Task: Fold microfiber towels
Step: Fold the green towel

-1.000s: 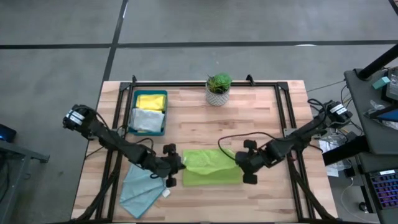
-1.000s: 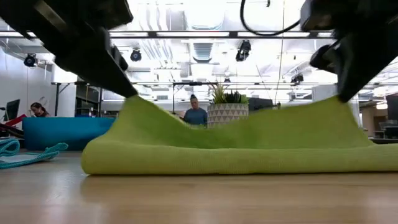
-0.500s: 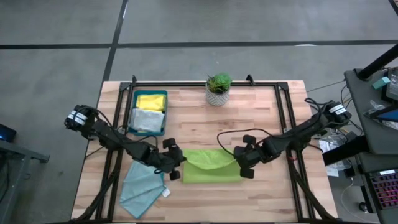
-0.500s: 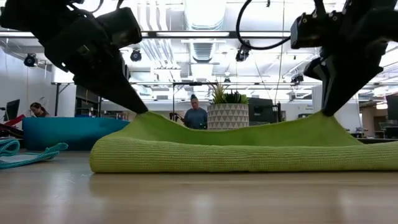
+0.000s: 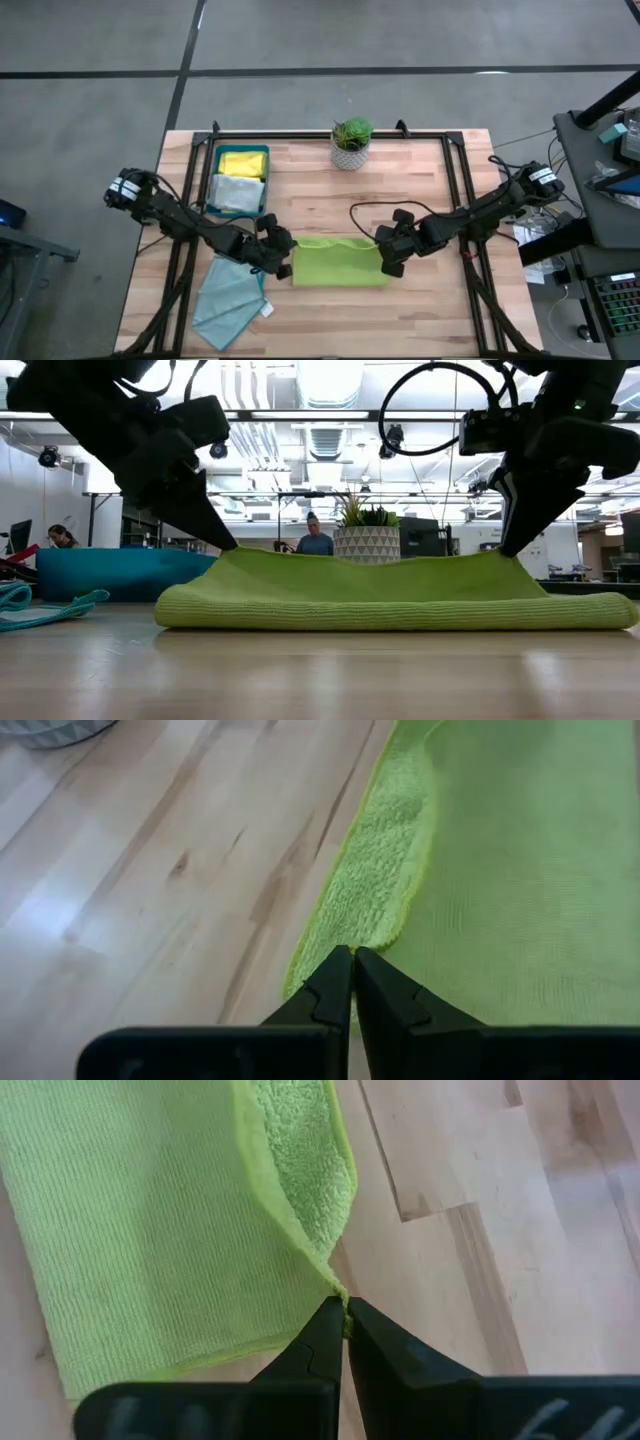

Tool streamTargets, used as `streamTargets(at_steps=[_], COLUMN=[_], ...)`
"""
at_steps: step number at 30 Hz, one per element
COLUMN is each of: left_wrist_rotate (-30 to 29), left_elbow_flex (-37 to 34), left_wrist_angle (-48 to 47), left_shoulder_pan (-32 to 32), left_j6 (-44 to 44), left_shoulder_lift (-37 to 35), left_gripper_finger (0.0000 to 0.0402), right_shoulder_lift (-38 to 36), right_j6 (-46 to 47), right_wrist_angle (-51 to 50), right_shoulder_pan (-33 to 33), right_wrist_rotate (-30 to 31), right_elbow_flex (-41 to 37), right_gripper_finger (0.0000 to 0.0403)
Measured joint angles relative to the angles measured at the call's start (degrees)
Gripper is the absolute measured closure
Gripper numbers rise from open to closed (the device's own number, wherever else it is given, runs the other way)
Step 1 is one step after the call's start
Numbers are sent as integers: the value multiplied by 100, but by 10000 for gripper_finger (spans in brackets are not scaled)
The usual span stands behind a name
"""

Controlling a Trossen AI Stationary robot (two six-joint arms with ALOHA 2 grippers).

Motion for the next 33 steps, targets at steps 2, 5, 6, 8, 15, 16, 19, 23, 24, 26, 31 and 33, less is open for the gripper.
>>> streamTargets(at_steps=[2,5,6,8,15,16,19,23,24,26,31,33], left_wrist_rotate=[3,4,7,13,116,165,251,251,249,255,341,347], left_elbow_flex=[0,-2,-2,-11,196,248,398,479,479,511,607,659], left_wrist_angle=[0,3,-18,-62,-23,25,265,938,1087,1321,1548,1698], left_shoulder_pan=[37,54,54,54,52,54,52,48,50,48,50,48], left_j6=[-67,-87,-103,-107,45,85,208,252,254,255,218,214], left_shoulder_lift=[47,121,143,163,-67,-95,-85,158,245,431,939,1180], left_gripper_finger=[401,381,370,344,267,262,257,256,256,256,266,278], right_shoulder_lift=[0,0,0,-7,-270,-331,-472,-529,-533,-533,-533,-533], right_j6=[0,64,67,67,317,398,544,667,671,677,821,911], right_wrist_angle=[6,2,-1,-58,-596,-624,-630,-460,-349,-102,385,528], right_shoulder_pan=[-7,-22,-29,-37,-35,-34,2,20,17,17,4,-12], right_wrist_rotate=[2,3,1,4,-4,-4,4,11,20,22,238,457], right_elbow_flex=[0,0,0,0,0,0,-7,-138,-209,-377,-852,-1061], right_gripper_finger=[384,360,350,330,279,276,269,266,266,267,287,301])
